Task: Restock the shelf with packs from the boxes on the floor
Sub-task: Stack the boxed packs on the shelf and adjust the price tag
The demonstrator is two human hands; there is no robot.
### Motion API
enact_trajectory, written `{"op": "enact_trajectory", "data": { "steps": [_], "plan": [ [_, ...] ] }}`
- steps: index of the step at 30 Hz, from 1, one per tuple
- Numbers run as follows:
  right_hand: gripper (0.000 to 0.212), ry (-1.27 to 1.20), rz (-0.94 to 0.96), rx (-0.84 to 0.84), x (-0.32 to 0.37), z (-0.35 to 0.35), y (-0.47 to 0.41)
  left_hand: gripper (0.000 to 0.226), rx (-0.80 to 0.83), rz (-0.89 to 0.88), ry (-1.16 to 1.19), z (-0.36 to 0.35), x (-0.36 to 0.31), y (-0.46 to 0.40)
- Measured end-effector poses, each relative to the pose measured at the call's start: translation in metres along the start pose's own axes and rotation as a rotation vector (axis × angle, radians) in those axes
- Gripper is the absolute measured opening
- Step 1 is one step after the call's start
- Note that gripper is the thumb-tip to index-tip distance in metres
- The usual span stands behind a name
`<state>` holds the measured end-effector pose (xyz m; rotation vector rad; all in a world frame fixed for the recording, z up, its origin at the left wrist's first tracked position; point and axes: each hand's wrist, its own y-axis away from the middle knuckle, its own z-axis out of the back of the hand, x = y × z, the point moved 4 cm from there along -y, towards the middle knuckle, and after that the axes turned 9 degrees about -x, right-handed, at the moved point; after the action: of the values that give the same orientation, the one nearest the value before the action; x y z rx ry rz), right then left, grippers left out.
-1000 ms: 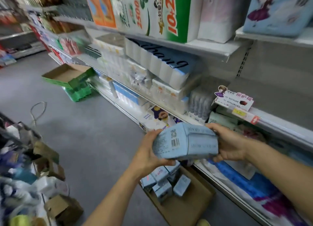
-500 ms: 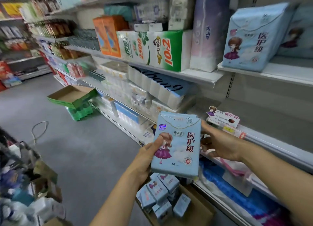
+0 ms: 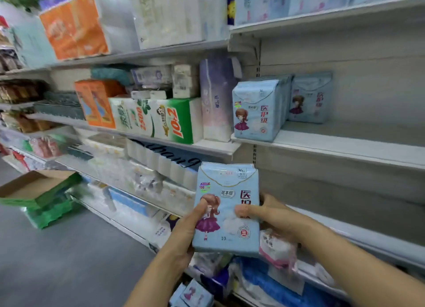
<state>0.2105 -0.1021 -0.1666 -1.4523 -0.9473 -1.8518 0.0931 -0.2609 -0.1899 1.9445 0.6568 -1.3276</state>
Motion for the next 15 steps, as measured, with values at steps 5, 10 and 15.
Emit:
{"op": "enact_trajectory", "data": {
  "steps": [5, 10, 15],
  "plan": [
    [0.092, -0.019, 0.125, -0.200, 0.033, 0.084, 0.014, 0.063, 0.100, -0.112, -0.087, -0.085, -0.026, -0.017],
    [0.093, 0.003, 0.204, -0.367, 0.054, 0.170, 0.014, 0.056, 0.194, -0.205, -0.122, -0.171, -0.046, -0.039],
    [0.090, -0.049, 0.286, -0.461, 0.077, 0.239, 0.000, 0.030, 0.261, -0.330, -0.159, -0.244, -0.069, -0.061]
  ]
}}
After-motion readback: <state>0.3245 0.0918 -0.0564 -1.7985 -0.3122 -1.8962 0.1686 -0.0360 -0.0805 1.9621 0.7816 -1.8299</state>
